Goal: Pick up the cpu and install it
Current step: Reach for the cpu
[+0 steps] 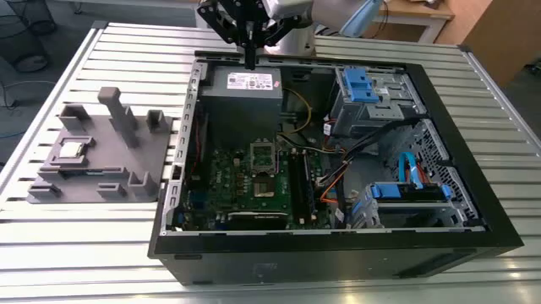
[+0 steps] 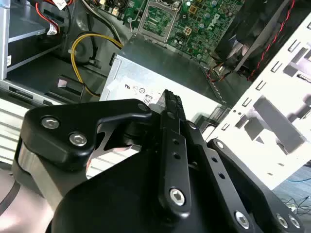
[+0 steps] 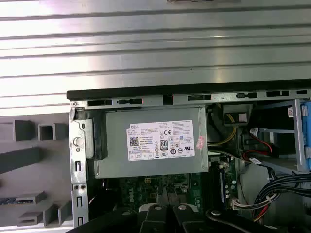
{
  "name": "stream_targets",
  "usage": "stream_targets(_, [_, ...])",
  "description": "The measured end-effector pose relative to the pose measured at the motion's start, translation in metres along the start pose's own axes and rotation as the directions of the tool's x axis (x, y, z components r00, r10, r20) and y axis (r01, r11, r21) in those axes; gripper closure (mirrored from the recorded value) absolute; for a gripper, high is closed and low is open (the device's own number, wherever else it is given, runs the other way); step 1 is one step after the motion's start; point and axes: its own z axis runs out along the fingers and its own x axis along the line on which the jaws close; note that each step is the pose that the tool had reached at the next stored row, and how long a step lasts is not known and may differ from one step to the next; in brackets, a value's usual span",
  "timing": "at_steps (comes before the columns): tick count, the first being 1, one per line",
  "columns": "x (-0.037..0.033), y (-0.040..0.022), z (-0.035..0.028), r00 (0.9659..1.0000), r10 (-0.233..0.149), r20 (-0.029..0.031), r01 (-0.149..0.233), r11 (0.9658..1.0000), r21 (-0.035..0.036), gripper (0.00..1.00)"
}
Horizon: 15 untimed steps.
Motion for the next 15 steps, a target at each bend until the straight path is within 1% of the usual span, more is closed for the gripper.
stream_targets(6, [0.0005,0.0,0.0,1.0,0.0,0.0,0.0,1.0,0.0001,0.89])
stream_targets(15, [0.0059,-0.0005,-0.0001,1.0,0.0,0.0002,0.0,1.0,0.0,0.89])
